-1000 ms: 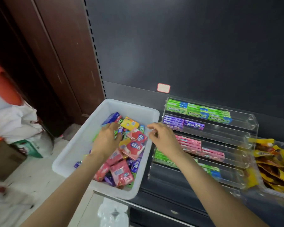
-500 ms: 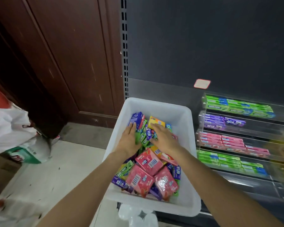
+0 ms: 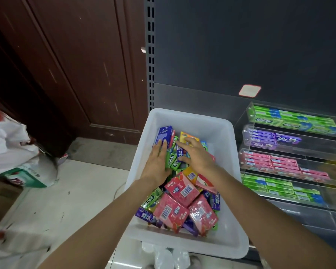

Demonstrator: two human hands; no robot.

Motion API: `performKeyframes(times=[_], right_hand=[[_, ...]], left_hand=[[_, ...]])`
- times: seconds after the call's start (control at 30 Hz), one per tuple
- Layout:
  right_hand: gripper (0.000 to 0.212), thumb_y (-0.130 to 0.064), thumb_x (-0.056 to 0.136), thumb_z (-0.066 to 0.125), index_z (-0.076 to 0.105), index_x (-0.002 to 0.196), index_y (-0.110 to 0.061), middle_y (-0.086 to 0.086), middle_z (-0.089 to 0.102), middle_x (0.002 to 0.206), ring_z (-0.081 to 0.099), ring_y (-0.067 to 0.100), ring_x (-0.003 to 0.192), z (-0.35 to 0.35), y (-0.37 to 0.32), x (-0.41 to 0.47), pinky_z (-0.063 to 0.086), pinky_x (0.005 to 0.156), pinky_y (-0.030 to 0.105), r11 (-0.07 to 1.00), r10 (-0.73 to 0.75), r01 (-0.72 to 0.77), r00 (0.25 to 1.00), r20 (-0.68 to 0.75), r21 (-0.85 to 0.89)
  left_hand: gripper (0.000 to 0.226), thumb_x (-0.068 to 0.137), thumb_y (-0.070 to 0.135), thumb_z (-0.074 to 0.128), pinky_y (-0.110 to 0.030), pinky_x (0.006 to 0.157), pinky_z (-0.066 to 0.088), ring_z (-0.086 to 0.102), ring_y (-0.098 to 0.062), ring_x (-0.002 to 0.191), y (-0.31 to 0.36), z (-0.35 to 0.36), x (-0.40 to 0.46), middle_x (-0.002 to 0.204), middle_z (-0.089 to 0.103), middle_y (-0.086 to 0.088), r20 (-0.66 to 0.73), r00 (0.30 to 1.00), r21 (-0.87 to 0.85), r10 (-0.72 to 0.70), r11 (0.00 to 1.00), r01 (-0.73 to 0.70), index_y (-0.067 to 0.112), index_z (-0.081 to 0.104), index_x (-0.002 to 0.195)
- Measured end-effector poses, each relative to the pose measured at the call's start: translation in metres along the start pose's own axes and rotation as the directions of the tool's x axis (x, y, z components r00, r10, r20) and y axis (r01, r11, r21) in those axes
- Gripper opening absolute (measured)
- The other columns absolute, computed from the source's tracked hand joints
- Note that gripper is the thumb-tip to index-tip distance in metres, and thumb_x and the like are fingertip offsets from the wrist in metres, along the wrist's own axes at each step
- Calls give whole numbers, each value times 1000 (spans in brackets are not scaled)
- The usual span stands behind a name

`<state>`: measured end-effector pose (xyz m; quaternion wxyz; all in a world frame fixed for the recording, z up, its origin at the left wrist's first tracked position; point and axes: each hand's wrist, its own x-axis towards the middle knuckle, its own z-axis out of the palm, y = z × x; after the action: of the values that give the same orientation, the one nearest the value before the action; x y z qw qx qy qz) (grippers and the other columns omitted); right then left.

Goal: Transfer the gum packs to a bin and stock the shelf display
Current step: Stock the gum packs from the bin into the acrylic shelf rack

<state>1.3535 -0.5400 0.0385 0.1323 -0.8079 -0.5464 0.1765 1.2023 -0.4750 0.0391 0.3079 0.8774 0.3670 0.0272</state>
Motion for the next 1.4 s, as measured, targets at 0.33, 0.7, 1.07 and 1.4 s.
performKeyframes(times=[0.33, 0.7, 1.07, 1.4], right_hand=[[76, -41, 83, 66, 25, 146, -29, 4, 6, 155, 9, 25, 143, -22, 0, 19, 26, 112, 44, 995, 33, -8, 967, 251, -100], [56, -34, 68, 81, 46, 107, -16, 1, 42, 121, 38, 18, 118, -21, 0, 2, 38, 91, 28, 985, -63, 69, 997, 48, -156], [58, -43, 72, 75, 53, 120, -19, 0, 51, 126, 39, 19, 121, -17, -4, 2, 38, 96, 33, 949, -95, 117, 992, 86, -292], [53, -43, 76, 73, 56, 118, -15, 4, 60, 117, 47, 24, 112, -8, -9, -2, 40, 89, 36, 948, 17, -1, 999, 48, -318]], left_hand=[[91, 89, 18, 61, -30, 117, 12, -1, -17, 146, 2, -1, -2, 158, -6, 1, 8, 1000, -16, -12, 1000, 13, 18, -6, 149], [91, 88, 17, 62, -30, 117, 13, 1, -16, 145, 2, -2, -3, 158, -4, 2, 15, 999, -32, -28, 999, 28, 20, -5, 150], [91, 88, 17, 63, -28, 116, 14, 2, -16, 145, 1, -1, -2, 158, -2, 2, -1, 1000, -31, -24, 999, 23, 19, -3, 150], [90, 88, 18, 63, -31, 117, 16, 4, -16, 145, 2, -1, -2, 158, -1, 3, -2, 1000, -17, -31, 999, 31, 21, -2, 150]])
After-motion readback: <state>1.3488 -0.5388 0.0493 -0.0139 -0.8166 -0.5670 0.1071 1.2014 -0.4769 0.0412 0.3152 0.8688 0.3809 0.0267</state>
